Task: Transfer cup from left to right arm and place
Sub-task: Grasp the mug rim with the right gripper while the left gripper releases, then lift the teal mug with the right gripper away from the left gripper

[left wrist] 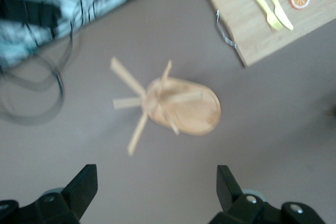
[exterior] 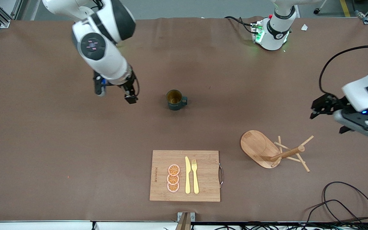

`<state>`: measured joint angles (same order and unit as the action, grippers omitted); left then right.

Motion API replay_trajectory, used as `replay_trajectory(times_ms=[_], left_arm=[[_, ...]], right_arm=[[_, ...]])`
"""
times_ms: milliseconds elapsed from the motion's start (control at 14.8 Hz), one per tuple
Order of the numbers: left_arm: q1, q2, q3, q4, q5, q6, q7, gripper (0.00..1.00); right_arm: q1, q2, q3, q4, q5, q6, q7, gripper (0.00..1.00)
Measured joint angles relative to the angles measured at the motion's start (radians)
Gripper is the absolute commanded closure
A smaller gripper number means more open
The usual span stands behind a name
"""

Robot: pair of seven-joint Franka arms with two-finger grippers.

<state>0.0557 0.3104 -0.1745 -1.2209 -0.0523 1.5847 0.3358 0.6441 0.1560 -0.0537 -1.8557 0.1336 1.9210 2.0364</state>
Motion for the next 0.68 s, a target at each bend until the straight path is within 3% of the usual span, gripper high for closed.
replay_trajectory(times_ms=[339, 678], left_arm=[[0.038, -0.065, -0.004, -0.029, -0.03, -0.067, -0.173, 0.0], [0.027, -0.204, -0.035, -0.188, -0.006, -0.016, -0.207, 0.0]], right_arm=[[0.127, 0.099, 0.0, 0.001, 0.0, 0.097, 0.255, 0.0], [0.211, 0.176, -0.001, 0.0, 0.001, 0.196, 0.375, 0.0]])
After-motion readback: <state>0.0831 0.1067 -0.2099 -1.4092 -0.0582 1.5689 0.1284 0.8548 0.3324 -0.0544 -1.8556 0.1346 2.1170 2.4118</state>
